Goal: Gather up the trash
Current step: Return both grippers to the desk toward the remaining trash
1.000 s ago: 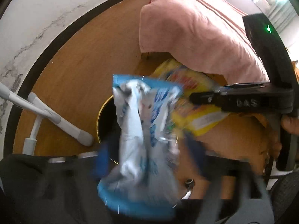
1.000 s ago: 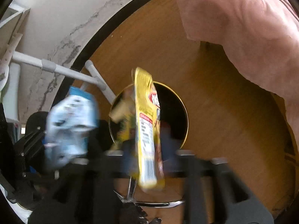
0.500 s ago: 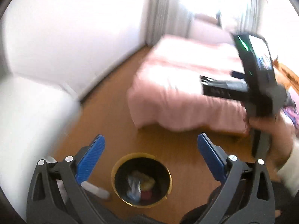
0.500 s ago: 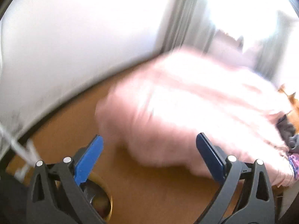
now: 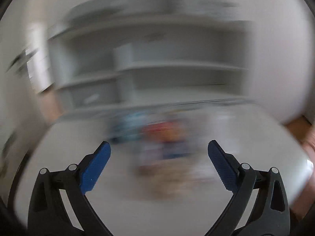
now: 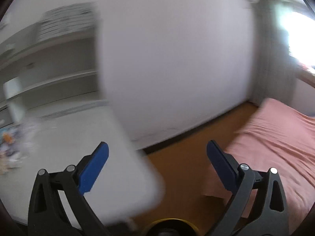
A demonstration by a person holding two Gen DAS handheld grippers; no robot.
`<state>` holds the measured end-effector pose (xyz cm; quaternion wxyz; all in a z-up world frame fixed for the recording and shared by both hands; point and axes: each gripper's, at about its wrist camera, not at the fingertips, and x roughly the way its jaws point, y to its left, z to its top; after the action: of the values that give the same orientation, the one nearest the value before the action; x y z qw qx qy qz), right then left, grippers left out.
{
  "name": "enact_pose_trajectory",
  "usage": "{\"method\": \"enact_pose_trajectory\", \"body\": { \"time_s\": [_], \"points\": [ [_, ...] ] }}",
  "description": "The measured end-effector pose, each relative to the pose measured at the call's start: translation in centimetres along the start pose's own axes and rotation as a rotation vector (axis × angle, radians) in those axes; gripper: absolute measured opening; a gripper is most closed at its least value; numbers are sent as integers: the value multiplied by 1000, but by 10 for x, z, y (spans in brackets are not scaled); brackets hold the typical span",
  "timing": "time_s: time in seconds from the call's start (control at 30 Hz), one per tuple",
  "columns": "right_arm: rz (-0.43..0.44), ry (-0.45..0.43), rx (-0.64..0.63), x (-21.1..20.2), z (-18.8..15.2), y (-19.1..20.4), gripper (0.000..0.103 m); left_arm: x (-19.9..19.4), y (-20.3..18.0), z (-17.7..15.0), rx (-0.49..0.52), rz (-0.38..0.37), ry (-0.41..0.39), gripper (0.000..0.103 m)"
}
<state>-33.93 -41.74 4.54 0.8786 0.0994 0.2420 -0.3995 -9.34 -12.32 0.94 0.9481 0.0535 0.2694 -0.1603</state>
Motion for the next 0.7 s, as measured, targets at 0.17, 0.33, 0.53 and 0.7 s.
{"method": "enact_pose_trajectory", "body": {
  "time_s": [0.17,0.33,0.53,0.7],
  "points": [
    [236,69,-119,17,5,92,96,10,85,1,-159,164,68,96],
    [320,190,-191,48,3,148,96,33,114,9,-162,179,126,96],
    [355,233,-213,63,8,172,96,83,108,26,-78,112,189,96],
    [373,243,-231,70,14,198,96,144,96,59,-25,89,229,96]
  ]
}}
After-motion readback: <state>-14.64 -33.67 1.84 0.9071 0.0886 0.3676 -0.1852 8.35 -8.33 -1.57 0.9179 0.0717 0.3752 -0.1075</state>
